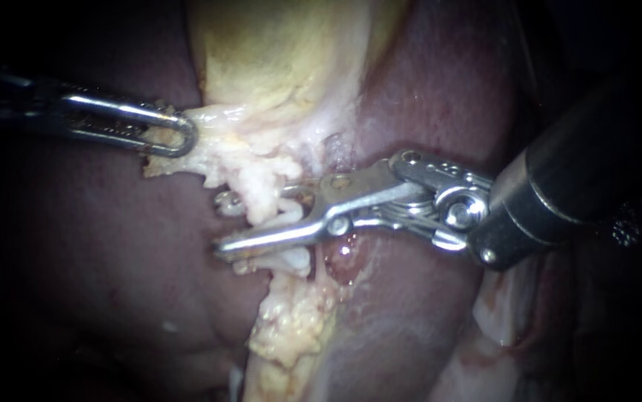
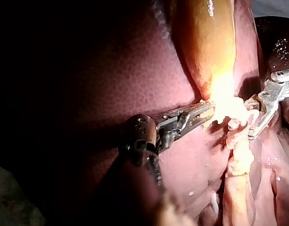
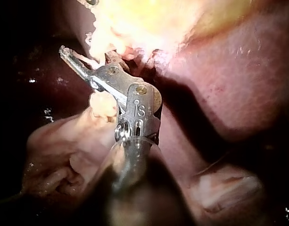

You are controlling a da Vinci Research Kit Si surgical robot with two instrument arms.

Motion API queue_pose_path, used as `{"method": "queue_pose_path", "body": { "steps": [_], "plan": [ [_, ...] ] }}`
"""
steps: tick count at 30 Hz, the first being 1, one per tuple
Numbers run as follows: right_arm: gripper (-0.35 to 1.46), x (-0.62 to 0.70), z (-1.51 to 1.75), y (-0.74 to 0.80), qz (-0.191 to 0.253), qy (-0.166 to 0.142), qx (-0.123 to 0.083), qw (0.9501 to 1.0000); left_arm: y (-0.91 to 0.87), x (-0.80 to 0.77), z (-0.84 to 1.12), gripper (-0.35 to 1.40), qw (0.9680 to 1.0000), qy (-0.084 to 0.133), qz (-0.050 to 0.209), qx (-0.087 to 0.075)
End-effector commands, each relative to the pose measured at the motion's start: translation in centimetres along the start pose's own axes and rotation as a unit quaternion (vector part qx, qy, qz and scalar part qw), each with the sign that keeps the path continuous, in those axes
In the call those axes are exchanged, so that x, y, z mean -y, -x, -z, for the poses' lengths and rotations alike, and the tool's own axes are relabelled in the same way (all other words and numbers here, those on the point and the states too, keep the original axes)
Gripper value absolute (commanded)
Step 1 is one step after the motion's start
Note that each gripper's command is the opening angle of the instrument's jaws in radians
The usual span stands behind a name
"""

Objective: Clipping third clip left tube

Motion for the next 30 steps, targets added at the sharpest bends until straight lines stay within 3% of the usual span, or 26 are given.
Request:
{"method": "queue_pose_path", "body": {
  "steps": [1, 9, 11, 30],
  "plan": [
    [0.06, 0.0, -0.01, 0.01, 0.0, 0.0, 0.002, 1.0, 0.0, 0.0, 0.0, -0.35, 1.0, 0.0, 0.0, 0.0],
    [-0.2, 0.01, 0.0, 0.01, -0.015, 0.0, 0.001, 0.9999, 0.0, 0.0, 0.0, -0.35, 1.0, 0.0, 0.0, 0.0],
    [-0.35, 0.01, 0.01, 0.02, -0.021, 0.0, 0.001, 0.9998, 0.0, 0.0, 0.0, -0.35, 1.0, 0.0, 0.0, 0.0],
    [-0.35, 0.02, 0.03, 0.02, -0.033, 0.004, 0.006, 0.9994, 0.0, 0.0, 0.0, -0.35, 1.0, 0.0, 0.0, 0.0]
  ]
}}
